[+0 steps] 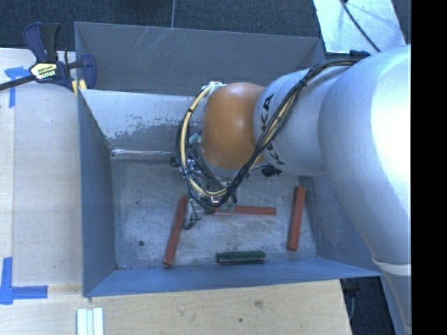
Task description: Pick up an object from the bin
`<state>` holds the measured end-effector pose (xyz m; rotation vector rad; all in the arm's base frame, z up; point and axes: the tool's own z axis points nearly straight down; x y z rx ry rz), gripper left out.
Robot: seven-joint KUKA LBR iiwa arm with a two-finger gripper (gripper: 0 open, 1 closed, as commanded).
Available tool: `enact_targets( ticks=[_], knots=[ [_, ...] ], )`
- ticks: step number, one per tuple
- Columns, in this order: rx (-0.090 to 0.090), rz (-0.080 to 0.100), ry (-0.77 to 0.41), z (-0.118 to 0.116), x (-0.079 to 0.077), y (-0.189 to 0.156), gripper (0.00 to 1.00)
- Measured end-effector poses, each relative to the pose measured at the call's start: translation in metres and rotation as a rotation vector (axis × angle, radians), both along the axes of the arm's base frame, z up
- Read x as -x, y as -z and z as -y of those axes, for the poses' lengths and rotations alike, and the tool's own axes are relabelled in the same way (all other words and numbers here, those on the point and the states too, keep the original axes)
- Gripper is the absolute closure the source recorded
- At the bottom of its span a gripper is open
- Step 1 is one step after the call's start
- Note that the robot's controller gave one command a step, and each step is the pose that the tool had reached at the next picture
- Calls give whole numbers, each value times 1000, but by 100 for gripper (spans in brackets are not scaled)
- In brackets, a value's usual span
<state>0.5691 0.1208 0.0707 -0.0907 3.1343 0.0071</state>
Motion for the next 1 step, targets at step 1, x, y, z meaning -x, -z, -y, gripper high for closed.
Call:
enact_targets(
  ticks=[1],
  knots=[
    [8,-7,-356,75,79,-13,0]
  ],
)
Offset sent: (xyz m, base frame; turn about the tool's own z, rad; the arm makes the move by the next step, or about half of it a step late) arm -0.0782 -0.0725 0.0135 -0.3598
